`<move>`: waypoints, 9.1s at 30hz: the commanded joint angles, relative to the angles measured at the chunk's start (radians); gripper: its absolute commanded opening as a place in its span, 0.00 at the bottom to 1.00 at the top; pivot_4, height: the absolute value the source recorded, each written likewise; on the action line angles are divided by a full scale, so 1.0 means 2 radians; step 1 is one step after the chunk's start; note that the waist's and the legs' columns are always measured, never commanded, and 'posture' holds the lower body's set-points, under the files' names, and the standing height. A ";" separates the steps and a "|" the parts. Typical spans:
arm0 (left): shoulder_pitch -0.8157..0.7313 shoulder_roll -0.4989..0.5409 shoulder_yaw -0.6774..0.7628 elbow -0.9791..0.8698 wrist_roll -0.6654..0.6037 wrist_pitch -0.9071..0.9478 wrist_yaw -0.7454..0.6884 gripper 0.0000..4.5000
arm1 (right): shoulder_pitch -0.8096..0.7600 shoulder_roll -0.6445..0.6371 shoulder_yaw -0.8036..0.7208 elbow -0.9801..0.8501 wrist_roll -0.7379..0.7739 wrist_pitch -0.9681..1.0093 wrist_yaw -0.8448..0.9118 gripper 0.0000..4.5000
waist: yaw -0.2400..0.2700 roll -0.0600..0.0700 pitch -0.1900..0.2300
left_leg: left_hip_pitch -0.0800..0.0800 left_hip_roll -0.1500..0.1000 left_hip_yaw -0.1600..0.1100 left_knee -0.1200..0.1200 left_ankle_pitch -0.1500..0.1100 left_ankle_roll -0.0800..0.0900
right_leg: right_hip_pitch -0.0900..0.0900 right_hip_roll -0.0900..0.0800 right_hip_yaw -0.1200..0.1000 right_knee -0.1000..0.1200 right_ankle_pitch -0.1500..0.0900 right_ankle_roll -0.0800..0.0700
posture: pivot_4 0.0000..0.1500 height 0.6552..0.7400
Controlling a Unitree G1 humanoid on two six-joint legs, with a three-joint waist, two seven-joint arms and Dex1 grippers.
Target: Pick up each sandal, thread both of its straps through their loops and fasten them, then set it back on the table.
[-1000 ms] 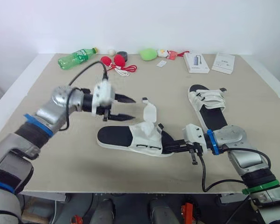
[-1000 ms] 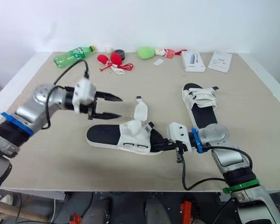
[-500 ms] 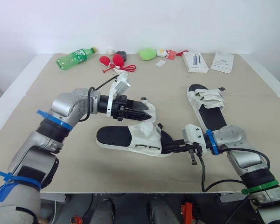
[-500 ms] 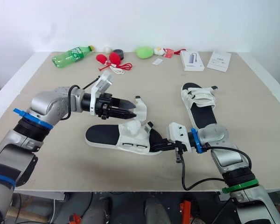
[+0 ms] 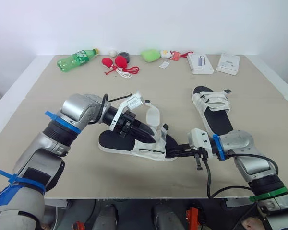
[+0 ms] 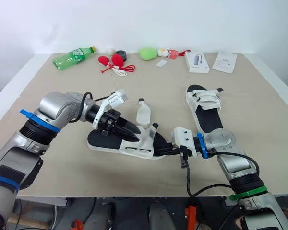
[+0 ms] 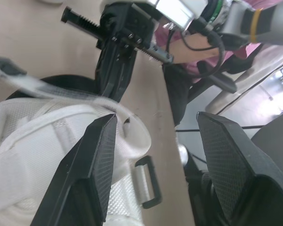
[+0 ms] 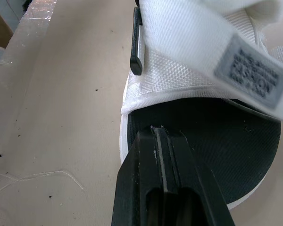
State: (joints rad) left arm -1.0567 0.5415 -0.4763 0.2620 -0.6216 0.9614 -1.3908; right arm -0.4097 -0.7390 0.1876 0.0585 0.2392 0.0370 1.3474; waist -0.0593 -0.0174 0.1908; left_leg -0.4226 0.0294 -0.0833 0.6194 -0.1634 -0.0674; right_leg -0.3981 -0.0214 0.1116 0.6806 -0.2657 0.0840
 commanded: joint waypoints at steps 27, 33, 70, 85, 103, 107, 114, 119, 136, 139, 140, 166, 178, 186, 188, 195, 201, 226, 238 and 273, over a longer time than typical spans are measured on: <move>-0.019 -0.120 0.000 0.063 0.088 0.043 0.020 0.61 | 0.007 -0.007 0.004 -0.007 -0.009 0.000 0.000 0.00 | -0.001 0.000 0.000 | 0.000 0.000 0.000 0.000 0.000 0.000 | 0.000 0.000 0.000 0.000 0.000 0.000 | 1.00 1.00; -0.018 -0.133 0.004 0.078 0.101 0.035 0.034 0.05 | 0.007 -0.007 0.006 -0.007 -0.010 0.000 0.001 0.00 | -0.001 0.000 0.000 | 0.000 0.000 0.000 0.000 0.000 0.000 | 0.000 0.000 0.000 0.000 0.000 0.000 | 1.00 1.00; 0.054 0.005 0.105 0.192 0.406 -1.146 0.280 0.01 | -0.005 -0.006 0.014 0.017 -0.017 -0.025 0.016 0.00 | 0.002 0.000 0.000 | 0.000 0.000 0.001 -0.001 0.000 0.000 | 0.001 -0.001 0.001 -0.002 0.001 0.001 | 1.00 1.00; 0.107 0.059 0.089 0.141 0.359 -1.106 0.327 0.98 | -0.023 -0.001 0.022 0.040 -0.018 -0.034 0.032 0.00 | 0.002 0.000 0.000 | 0.001 0.000 0.001 0.000 0.000 0.000 | 0.001 -0.001 0.001 -0.002 0.002 0.001 | 1.00 1.00; 0.307 0.206 0.191 -0.262 -0.226 -0.039 0.162 0.98 | -0.040 0.007 0.023 0.054 -0.013 -0.024 0.030 0.00 | -0.008 -0.001 0.000 | 0.001 0.001 0.000 -0.001 0.000 0.000 | 0.000 0.000 -0.001 0.000 0.000 -0.001 | 1.00 1.00; 0.342 0.206 0.184 -0.311 -0.229 -0.004 0.159 0.98 | -0.040 0.007 0.023 0.051 -0.013 -0.022 0.032 0.00 | -0.008 -0.001 0.000 | 0.001 0.001 0.000 -0.001 0.000 0.000 | 0.000 0.000 -0.001 0.000 -0.001 -0.002 | 1.00 1.00; 0.358 0.144 0.158 -0.311 -0.170 0.004 0.221 0.98 | -0.029 0.006 0.024 0.034 -0.012 -0.011 0.028 0.00 | -0.008 -0.001 0.000 | 0.001 0.001 0.000 -0.001 0.000 0.000 | 0.000 0.000 -0.001 0.000 -0.002 -0.003 | 1.00 1.00; 0.356 0.097 0.140 -0.300 -0.145 0.013 0.239 0.98 | -0.017 0.002 0.022 0.018 -0.011 -0.003 0.025 0.00 | -0.008 -0.001 0.000 | 0.001 0.001 0.000 -0.001 0.000 0.000 | 0.000 0.000 -0.001 0.000 -0.001 -0.002 | 1.00 1.00; 0.373 0.044 0.114 -0.323 -0.106 0.008 0.230 0.40 | 0.000 -0.007 0.013 -0.006 -0.011 0.011 0.021 0.00 | -0.007 -0.001 0.000 | 0.001 0.000 0.000 -0.001 0.000 0.000 | 0.000 -0.001 -0.001 0.000 -0.001 -0.002 | 1.00 1.00; 0.373 0.076 0.127 -0.340 -0.129 0.032 0.202 0.08 | 0.000 -0.008 0.013 -0.006 -0.010 0.011 0.022 0.00 | -0.007 -0.001 0.000 | 0.001 0.000 0.000 -0.001 0.000 0.000 | 0.000 -0.001 -0.001 0.000 -0.001 -0.002 | 1.00 1.00; 0.372 0.083 0.131 -0.341 -0.134 0.037 0.196 0.03 | -0.001 -0.008 0.013 -0.005 -0.010 0.011 0.023 0.00 | -0.007 -0.001 0.000 | 0.001 0.000 0.000 -0.001 0.000 0.000 | 0.000 -0.001 -0.001 0.000 -0.001 -0.002 | 1.00 1.00; 0.083 -0.009 0.120 -0.002 -0.081 0.076 0.070 0.03 | -0.013 -0.013 0.013 0.000 -0.014 0.007 0.020 0.00 | -0.008 -0.002 0.000 | 0.000 0.000 0.000 -0.001 0.000 0.000 | -0.001 0.000 -0.001 -0.001 -0.001 -0.001 | 1.00 1.00; 0.095 -0.002 0.119 -0.015 -0.067 0.103 0.048 0.03 | -0.006 -0.014 0.013 -0.002 -0.014 0.007 0.012 0.00 | -0.008 -0.002 0.000 | 0.000 0.000 0.000 -0.001 0.000 0.000 | -0.001 -0.001 -0.001 -0.001 -0.001 -0.001 | 1.00 1.00; 0.096 -0.022 0.130 -0.015 -0.068 0.121 0.064 0.03 | -0.015 -0.008 0.019 0.010 -0.017 0.000 0.013 0.00 | -0.008 -0.002 0.000 | 0.000 0.000 0.000 -0.001 0.000 0.000 | 0.000 -0.001 -0.001 -0.001 -0.001 -0.001 | 1.00 1.00; 0.098 -0.027 0.131 -0.019 -0.067 0.123 0.069 0.03 | -0.017 -0.007 0.020 0.012 -0.018 -0.002 0.013 0.00 | -0.008 -0.002 0.000 | 0.000 0.000 0.000 -0.001 0.000 0.000 | 0.000 -0.001 -0.001 -0.001 -0.001 -0.001 | 1.00 1.00; 0.097 -0.032 0.141 -0.023 -0.072 0.136 0.080 0.03 | -0.017 -0.007 0.021 0.015 -0.019 -0.005 0.013 0.00 | -0.008 -0.002 0.000 | 0.000 0.000 0.000 -0.001 0.000 0.000 | 0.000 -0.001 -0.001 -0.001 -0.001 0.000 | 1.00 1.00; 0.108 -0.024 0.128 -0.018 -0.051 0.115 0.078 0.03 | -0.017 -0.008 0.021 0.015 -0.020 -0.007 0.011 0.00 | -0.008 -0.002 0.000 | 0.000 0.000 0.000 -0.001 0.000 0.000 | 0.000 -0.001 -0.001 -0.001 -0.001 0.000 | 1.00 1.00; 0.142 -0.016 0.130 -0.103 -0.036 0.079 0.086 0.03 | -0.023 -0.009 0.024 0.024 -0.022 -0.017 0.017 0.00 | -0.008 -0.002 0.000 | 0.000 0.000 0.000 -0.001 0.000 0.000 | 0.000 -0.001 -0.001 -0.001 -0.001 0.000 | 1.00 1.00; 0.168 -0.012 0.129 -0.131 -0.036 0.077 0.110 0.03 | -0.026 -0.011 0.025 0.032 -0.024 -0.021 0.019 0.00 | -0.008 -0.002 0.000 | 0.000 0.000 0.000 -0.001 0.000 0.000 | 0.000 -0.001 -0.001 -0.001 -0.001 0.000 | 1.00 1.00; 0.154 -0.031 0.152 -0.115 -0.028 0.013 0.095 0.02 | -0.034 -0.011 0.027 0.048 -0.028 -0.029 0.020 0.00 | -0.008 -0.002 0.000 | 0.000 0.000 0.000 -0.001 0.000 0.000 | 0.000 -0.001 -0.001 -0.001 0.000 0.000 | 1.00 1.00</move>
State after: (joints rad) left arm -0.7585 0.4652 -0.1644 0.0851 -0.6707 0.9903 -1.1903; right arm -0.4863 -0.7475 0.2364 0.1406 0.2214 -0.0251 1.3895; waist -0.0747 -0.0223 0.1912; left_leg -0.4228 0.0291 -0.0840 0.6178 -0.1635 -0.0677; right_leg -0.3982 -0.0228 0.1103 0.6793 -0.2665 0.0841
